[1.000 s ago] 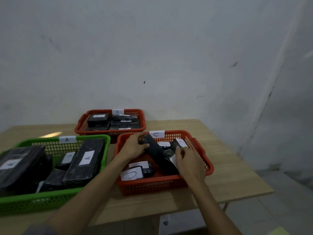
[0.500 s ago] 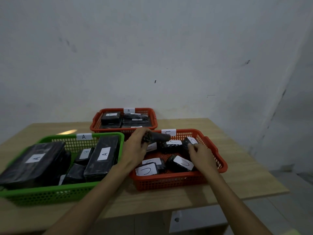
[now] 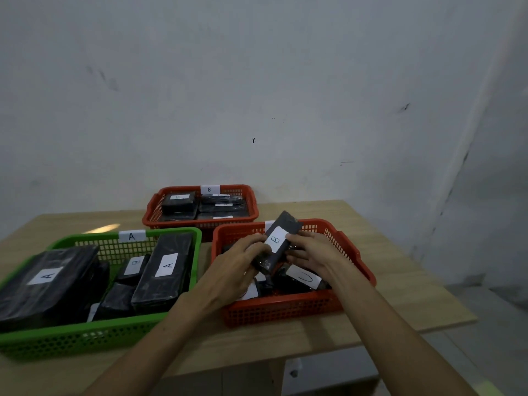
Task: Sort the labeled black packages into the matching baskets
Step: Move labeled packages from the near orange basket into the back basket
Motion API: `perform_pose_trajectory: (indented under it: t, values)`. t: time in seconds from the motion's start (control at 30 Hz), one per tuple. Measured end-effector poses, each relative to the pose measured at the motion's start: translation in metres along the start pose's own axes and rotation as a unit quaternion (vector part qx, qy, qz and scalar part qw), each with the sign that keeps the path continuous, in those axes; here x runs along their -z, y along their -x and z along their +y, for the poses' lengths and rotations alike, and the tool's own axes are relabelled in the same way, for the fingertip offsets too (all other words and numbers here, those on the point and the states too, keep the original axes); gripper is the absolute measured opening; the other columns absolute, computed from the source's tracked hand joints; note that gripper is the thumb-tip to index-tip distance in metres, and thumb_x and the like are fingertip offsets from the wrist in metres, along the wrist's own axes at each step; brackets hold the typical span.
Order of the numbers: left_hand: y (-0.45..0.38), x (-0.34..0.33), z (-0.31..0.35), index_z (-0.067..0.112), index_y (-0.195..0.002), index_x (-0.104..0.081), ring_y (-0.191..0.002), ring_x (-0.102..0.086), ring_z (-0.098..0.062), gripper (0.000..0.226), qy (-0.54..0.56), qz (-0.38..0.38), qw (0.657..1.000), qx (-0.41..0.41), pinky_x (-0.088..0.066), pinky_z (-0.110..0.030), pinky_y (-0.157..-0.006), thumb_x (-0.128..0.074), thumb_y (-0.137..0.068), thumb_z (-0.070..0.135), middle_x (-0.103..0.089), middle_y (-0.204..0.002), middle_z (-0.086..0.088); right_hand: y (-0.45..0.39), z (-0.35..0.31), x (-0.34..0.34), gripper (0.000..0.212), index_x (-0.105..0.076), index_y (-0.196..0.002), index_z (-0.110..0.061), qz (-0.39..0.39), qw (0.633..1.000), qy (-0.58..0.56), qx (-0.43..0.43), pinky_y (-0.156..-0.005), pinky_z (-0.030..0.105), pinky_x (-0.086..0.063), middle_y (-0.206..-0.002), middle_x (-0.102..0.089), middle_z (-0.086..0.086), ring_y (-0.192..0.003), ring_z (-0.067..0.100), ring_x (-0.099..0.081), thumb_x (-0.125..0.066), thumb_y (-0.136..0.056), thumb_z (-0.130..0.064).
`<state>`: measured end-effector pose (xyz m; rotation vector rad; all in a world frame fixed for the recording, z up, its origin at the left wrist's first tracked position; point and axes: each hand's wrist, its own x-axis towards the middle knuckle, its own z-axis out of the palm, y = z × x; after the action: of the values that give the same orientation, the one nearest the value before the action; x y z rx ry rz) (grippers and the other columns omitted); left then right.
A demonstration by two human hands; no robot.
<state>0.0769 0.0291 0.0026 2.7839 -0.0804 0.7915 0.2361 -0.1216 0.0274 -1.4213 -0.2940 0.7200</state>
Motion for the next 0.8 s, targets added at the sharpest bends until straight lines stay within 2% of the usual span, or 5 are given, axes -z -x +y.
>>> perform_pose_trajectory:
  t: [0.2,0.3,0.53,0.7,0.8]
  values:
    - [0.004,0.002,-0.011,0.036,-0.153,-0.010,-0.135,-0.040,-0.012,0.097,0.123,-0.075,0.979,0.148,-0.040,-0.033,-0.109,-0.068,-0.079,0.058,-0.028,-0.155,0.009,-0.001,0.001,-0.002,0.039,-0.056,-0.125,-0.011,-0.012,1.000,-0.005,0.006,-0.070,0.034,-0.060,-0.110,-0.073,0.015,-0.090,0.028,-0.075,-0.071,-0.089,-0.006]
    - [-0.001,0.002,-0.012,0.032,-0.155,-0.004,-0.136,-0.038,-0.016,0.104,0.007,-0.105,0.978,0.182,-0.039,-0.042,-0.110,-0.055,-0.076,0.077,-0.030,-0.156,0.005,-0.003,0.003,-0.007,0.039,-0.058,-0.126,-0.012,-0.018,0.999,-0.023,0.024,-0.071,0.032,-0.059,-0.111,-0.073,0.013,-0.091,0.027,-0.075,-0.071,-0.090,-0.008]
    - [-0.029,0.026,-0.026,0.019,-0.151,-0.028,-0.133,-0.036,-0.019,0.073,-0.078,0.030,0.979,0.186,-0.037,-0.038,-0.110,-0.063,-0.090,0.037,-0.039,-0.146,-0.001,-0.014,-0.018,-0.037,0.042,-0.056,-0.128,-0.008,-0.045,0.995,-0.057,0.063,-0.074,0.034,-0.060,-0.106,-0.076,0.011,-0.093,0.027,-0.075,-0.073,-0.089,-0.010]
    - [-0.064,0.056,-0.079,0.012,-0.147,-0.033,-0.129,-0.041,-0.023,0.066,-0.116,0.015,0.972,0.205,-0.042,-0.042,-0.105,-0.064,-0.090,0.024,-0.044,-0.142,-0.007,-0.030,-0.025,-0.054,0.055,-0.043,-0.137,-0.017,0.017,0.996,0.042,0.072,-0.071,0.032,-0.060,-0.111,-0.065,0.008,-0.093,0.020,-0.072,-0.071,-0.091,-0.027]
    - [-0.089,0.063,-0.121,0.012,-0.147,-0.033,-0.126,-0.043,-0.026,0.066,-0.128,-0.049,0.965,0.225,-0.041,-0.043,-0.105,-0.065,-0.089,0.020,-0.045,-0.140,-0.010,-0.044,-0.015,-0.057,0.025,-0.059,-0.117,-0.026,0.030,0.974,0.186,0.129,-0.079,0.031,-0.057,-0.108,-0.065,-0.003,-0.095,0.012,-0.066,-0.065,-0.094,-0.033]
